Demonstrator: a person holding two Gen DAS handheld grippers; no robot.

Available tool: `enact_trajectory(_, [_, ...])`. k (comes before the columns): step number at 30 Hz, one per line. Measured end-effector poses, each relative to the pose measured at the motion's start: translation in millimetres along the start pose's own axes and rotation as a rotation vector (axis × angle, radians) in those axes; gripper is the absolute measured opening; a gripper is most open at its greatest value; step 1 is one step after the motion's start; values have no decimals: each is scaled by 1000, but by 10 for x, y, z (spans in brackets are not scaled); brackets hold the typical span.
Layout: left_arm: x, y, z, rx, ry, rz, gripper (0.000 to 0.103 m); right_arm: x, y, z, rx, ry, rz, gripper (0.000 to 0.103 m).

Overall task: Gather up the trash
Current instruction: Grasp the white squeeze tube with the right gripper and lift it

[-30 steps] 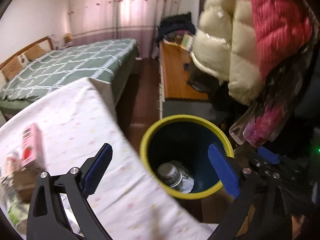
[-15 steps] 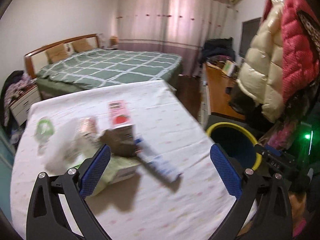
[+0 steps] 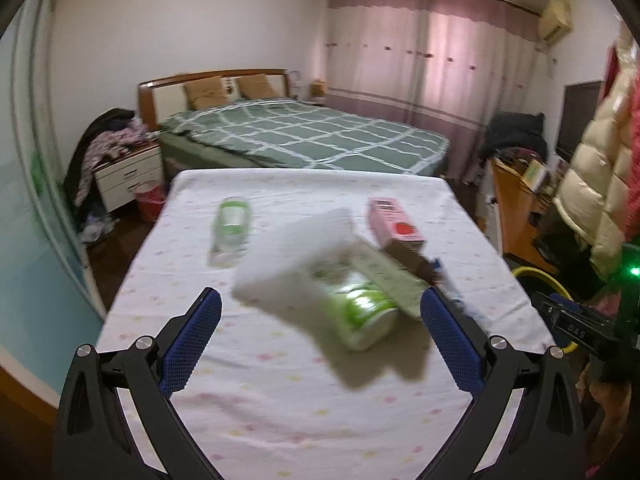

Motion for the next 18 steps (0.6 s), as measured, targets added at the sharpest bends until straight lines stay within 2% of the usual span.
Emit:
enact_trajectory(4, [-245, 34, 8, 7, 35, -26, 98, -382, -142, -153, -2, 71, -52, 49])
enact_trajectory(7, [-318, 13, 13, 1, 50, -26, 98, -545, -330, -204, -41, 85, -86, 49])
enact_trajectory(13, [-352, -95, 29, -20, 63, -18, 98, -644, -610, -174, -120, 95, -111, 49])
enact_trajectory(18, [-363, -170, 55, -36, 72, -8, 98, -659, -779, -175, -154, 116, -99, 49])
Point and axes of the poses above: each gripper's, at about its wrist camera, not at the fingertips, and y roughly against the way its jaws point, x to its right, z to its underside, the point moved 2 cm from there along -y, roughly the way its jaws point, and after that the axes turned 9 degrees about y, right-handed, at the moved point
